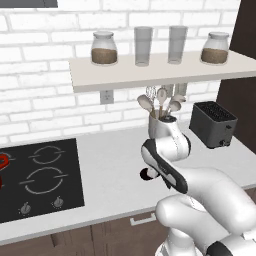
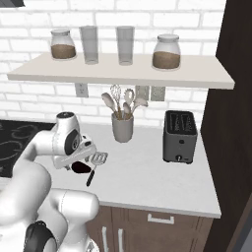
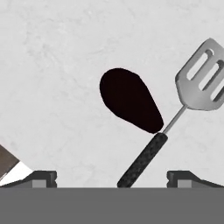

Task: Put the avocado and cucumber in the pot. Retrieve the spatula and lightly stir the vegetables in the pot.

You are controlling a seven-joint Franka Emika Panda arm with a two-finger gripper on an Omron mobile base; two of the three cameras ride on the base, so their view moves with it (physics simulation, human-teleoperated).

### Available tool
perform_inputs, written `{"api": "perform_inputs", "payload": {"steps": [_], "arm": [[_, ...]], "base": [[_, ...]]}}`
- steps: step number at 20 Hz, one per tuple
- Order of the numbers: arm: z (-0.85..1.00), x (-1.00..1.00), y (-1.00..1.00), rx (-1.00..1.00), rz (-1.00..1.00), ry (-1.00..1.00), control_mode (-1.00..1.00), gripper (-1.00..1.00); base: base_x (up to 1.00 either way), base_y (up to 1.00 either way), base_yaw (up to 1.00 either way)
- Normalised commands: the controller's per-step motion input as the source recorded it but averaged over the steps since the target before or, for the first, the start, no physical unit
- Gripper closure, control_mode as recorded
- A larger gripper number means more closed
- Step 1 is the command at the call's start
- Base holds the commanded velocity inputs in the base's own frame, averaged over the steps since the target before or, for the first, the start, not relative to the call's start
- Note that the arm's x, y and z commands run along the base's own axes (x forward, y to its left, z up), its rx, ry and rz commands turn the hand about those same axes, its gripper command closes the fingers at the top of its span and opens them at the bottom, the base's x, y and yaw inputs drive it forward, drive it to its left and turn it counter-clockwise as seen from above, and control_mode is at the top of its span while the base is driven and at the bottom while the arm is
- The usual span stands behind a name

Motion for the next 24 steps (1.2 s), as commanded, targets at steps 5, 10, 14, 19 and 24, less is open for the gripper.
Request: {"api": "perform_inputs", "payload": {"steps": [5, 10, 14, 19, 24], "arm": [[-0.16, 0.17, 0.0, 0.01, 0.17, 0.0, -1.0, -1.0], [-0.23, 0.11, 0.0, 0.01, 0.14, 0.0, -1.0, -1.0], [-0.21, 0.05, 0.01, 0.0, 0.13, 0.01, -1.0, -1.0], [-0.17, 0.12, 0.05, 0.0, 0.11, 0.0, -1.0, -1.0], [-0.19, 0.23, 0.09, 0.0, 0.09, 0.0, -1.0, -1.0]], "base": [[0.0, 0.0, 0.0], [0.0, 0.0, 0.0], [0.0, 0.0, 0.0], [0.0, 0.0, 0.0], [0.0, 0.0, 0.0]]}}
